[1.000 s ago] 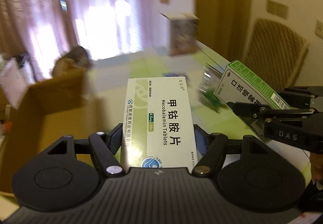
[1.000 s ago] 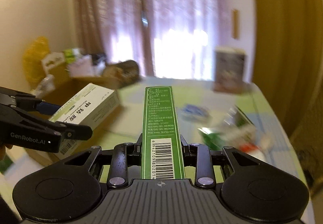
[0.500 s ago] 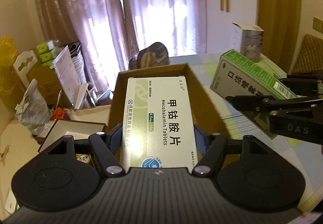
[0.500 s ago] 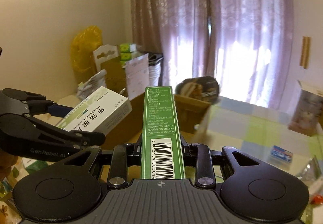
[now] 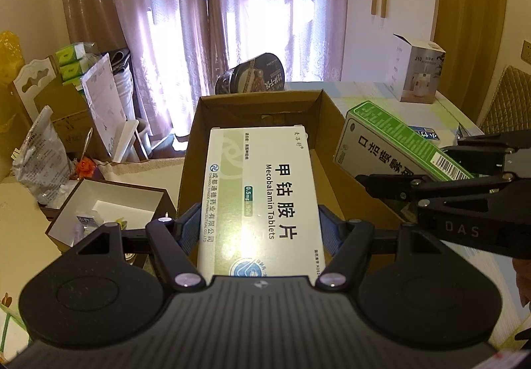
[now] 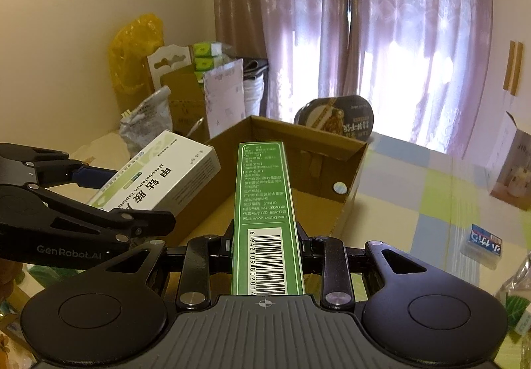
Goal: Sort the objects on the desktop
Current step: 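Lower the white box into the cardboard box and open the left tool while right carries the green box, then open the right tool to drop the green box into the cardboard box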
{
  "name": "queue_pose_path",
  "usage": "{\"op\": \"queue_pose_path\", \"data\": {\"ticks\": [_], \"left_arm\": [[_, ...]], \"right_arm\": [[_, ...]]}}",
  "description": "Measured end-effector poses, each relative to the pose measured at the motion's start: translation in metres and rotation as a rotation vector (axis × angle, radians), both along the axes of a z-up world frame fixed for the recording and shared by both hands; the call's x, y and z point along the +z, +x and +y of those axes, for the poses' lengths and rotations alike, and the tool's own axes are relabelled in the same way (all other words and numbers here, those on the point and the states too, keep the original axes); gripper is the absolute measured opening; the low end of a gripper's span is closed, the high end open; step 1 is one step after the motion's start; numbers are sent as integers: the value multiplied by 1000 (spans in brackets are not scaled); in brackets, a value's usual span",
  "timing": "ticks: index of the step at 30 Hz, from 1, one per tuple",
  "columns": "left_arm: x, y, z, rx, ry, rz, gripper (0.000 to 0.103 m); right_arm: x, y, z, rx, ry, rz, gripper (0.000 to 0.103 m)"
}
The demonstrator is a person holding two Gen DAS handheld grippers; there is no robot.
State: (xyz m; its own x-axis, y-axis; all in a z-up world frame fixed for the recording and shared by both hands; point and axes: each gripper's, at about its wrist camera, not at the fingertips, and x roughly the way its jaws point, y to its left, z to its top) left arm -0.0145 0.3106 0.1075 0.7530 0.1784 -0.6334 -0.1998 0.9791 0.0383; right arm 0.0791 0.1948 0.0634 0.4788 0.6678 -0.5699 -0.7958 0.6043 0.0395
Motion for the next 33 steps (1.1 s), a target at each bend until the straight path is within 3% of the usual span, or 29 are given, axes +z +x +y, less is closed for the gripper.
{"op": "queue_pose_path", "data": {"ticks": [14,21,28,31,33], "left_arm": [[-22,11,12,15,-46,29,67],[-19,3,13,23,-3,19,67],[-15,-4,14,43,-10,6,67],[-15,-8,14,49,-9,5,67],[-15,-12,13,50,-8,2,66]], "right_arm": [[-14,8,5,-4,-1,48,28],[-15,9,8,0,7,55,28],[-13,6,10,20,38,64,28],[-10,5,8,5,62,45,70],[-7,5,3,0,83,46,70]]}}
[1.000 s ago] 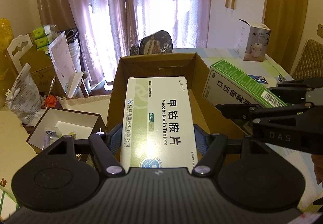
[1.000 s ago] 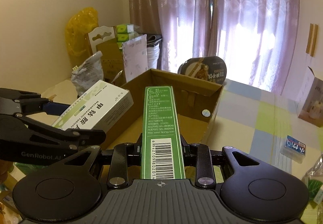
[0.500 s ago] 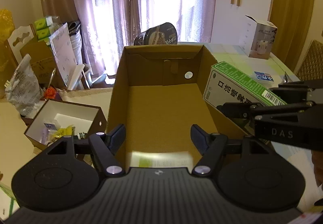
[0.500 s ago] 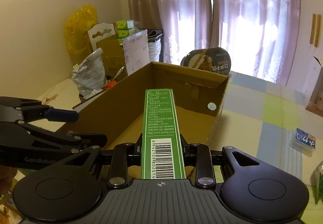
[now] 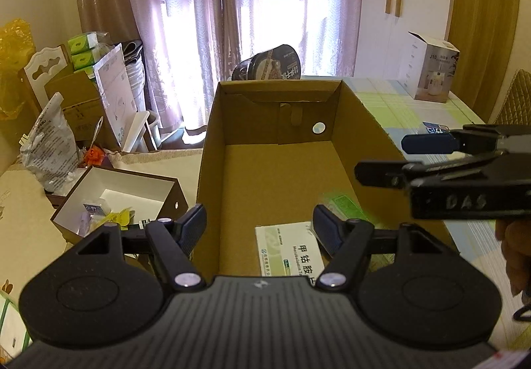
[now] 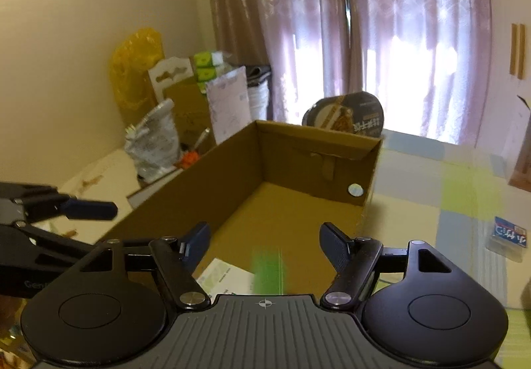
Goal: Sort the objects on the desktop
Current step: 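Open the right tool to drop the green box into the cardboard box, then move both tools back to the table toward the night light and cable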
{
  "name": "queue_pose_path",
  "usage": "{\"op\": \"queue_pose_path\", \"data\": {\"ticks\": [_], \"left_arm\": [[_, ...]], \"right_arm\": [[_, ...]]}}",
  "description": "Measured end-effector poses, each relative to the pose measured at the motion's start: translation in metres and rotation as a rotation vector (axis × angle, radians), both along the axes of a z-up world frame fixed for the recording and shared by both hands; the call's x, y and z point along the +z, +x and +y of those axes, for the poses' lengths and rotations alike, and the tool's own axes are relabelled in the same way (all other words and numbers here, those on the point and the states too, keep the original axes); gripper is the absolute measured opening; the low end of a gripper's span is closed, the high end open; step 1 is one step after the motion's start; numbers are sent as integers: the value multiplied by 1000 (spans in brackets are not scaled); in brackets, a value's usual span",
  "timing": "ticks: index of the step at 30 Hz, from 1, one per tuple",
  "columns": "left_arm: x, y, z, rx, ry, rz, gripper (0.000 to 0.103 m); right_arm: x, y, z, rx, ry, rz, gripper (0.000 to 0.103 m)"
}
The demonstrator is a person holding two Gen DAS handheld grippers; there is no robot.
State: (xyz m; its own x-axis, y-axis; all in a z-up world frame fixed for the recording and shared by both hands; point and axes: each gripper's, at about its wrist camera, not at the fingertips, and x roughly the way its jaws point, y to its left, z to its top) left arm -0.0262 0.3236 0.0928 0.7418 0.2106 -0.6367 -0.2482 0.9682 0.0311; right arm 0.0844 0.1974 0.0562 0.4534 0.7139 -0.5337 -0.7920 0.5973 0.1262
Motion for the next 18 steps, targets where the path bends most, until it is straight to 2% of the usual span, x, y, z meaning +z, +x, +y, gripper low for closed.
{"op": "queue_pose_path", "data": {"ticks": [18], "left_arm": [[24,-13,-45,-44,36,-25,67]], "right_arm": [[28,-5,-76,-87,5,-79,70]]}}
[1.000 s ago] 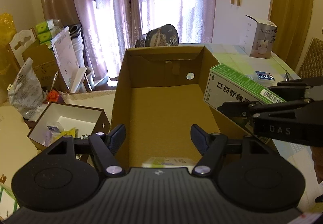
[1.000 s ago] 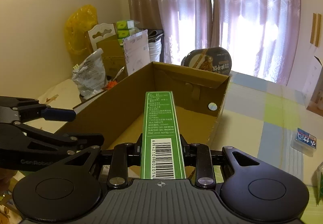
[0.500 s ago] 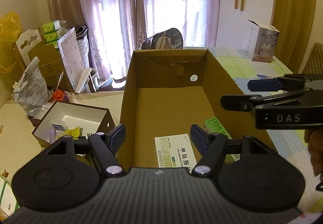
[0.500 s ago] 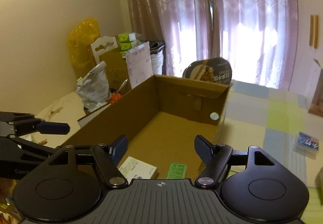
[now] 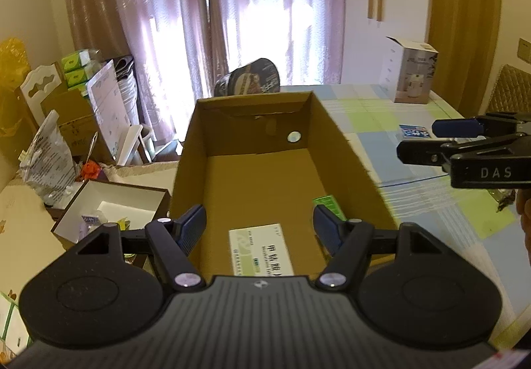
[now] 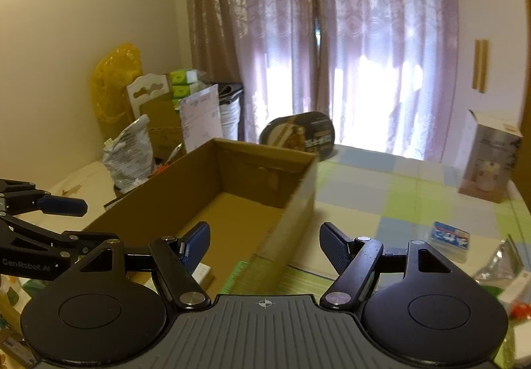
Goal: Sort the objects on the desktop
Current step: 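Move both tools back to the table toward the night light and cable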
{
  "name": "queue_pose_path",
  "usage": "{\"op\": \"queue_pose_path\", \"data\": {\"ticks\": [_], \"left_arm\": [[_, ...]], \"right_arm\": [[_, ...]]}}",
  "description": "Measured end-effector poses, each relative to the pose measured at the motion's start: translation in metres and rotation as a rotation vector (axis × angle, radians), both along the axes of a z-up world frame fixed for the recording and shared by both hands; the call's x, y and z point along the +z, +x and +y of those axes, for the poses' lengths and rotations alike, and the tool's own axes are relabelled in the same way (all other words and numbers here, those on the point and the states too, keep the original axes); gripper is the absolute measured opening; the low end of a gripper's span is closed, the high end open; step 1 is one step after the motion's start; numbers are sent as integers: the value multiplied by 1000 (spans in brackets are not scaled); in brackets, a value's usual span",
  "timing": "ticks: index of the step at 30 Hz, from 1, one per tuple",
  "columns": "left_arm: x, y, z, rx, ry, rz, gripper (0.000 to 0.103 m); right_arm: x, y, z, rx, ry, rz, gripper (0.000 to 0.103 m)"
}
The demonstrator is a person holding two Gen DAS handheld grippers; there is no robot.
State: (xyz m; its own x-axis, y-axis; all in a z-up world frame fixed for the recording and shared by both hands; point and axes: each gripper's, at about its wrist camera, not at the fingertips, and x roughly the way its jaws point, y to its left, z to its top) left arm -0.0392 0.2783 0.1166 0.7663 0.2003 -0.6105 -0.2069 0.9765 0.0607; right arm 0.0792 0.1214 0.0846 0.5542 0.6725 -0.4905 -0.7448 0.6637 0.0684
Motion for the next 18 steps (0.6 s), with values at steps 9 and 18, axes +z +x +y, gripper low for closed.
{"op": "queue_pose_path", "data": {"ticks": [9,18], "left_arm": [[15,7,-53,-79,16,-31,85],[18,32,-129,-214,24,-49,102]], "right_arm": [[11,-8,-87,-98,22,-39,92],[1,-7,-199,-273,-7,-35,101]]}}
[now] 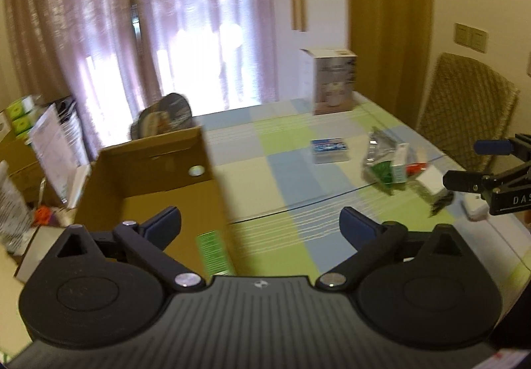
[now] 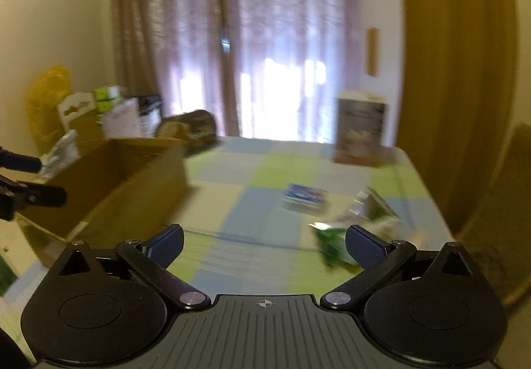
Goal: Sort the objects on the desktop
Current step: 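Move both tools back to the table toward the night light and cable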
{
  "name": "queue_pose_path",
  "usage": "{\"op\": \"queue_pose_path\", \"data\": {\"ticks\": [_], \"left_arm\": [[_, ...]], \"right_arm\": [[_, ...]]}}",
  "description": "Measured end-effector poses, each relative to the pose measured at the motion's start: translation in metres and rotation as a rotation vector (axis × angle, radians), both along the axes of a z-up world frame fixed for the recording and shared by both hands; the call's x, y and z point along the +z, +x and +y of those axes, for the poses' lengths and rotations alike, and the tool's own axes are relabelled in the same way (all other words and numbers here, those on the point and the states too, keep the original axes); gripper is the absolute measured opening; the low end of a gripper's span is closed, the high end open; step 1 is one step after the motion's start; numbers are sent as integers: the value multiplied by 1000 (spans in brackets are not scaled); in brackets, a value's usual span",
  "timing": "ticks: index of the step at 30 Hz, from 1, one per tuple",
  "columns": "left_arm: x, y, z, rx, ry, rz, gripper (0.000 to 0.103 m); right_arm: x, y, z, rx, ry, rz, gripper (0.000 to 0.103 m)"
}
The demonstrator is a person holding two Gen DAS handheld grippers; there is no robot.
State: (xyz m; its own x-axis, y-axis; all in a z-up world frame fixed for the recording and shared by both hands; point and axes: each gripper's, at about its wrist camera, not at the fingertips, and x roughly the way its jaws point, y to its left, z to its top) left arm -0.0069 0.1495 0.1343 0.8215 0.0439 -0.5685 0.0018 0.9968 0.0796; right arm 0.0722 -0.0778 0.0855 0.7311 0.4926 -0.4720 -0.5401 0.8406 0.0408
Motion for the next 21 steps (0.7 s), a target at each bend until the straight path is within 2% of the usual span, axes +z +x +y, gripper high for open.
{"op": "queue_pose_path", "data": {"ticks": [10,13,21], "left_arm": [[-29,38,-86,-148,-4,53,101],[-43,49,-116,-203,17,65,101],[-74,76,-160,-283,-2,103,101]], "right_arm": [[-17,-1,-106,-167,-7,34,101],[-23,0,-128,-210,-19,43,101],[-51,5,-172,-275,-73,113,101]]}}
